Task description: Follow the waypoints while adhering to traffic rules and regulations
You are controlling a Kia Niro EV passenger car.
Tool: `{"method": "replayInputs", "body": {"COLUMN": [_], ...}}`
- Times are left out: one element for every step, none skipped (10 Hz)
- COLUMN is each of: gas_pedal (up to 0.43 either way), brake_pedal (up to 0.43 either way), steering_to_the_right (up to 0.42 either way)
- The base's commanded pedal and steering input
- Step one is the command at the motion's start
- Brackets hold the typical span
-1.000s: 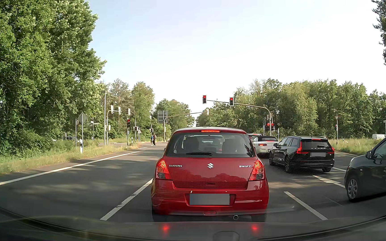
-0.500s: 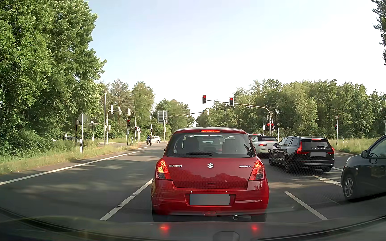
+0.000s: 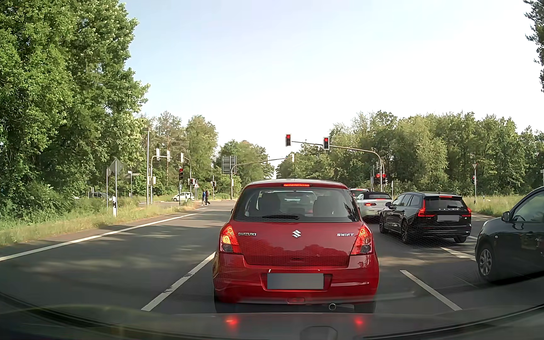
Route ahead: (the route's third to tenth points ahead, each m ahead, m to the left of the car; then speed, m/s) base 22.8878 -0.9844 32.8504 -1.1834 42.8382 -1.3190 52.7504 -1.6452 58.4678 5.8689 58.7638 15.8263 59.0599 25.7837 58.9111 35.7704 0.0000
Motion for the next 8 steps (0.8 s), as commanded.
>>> {"method": "replayInputs", "body": {"gas_pedal": [0.0, 0.0, 0.0, 0.0, 0.0, 0.0, 0.0, 0.0], "brake_pedal": [0.268, 0.268, 0.268, 0.268, 0.268, 0.268, 0.268, 0.268], "steering_to_the_right": [0.0, 0.0, 0.0, 0.0, 0.0, 0.0, 0.0, 0.0]}}
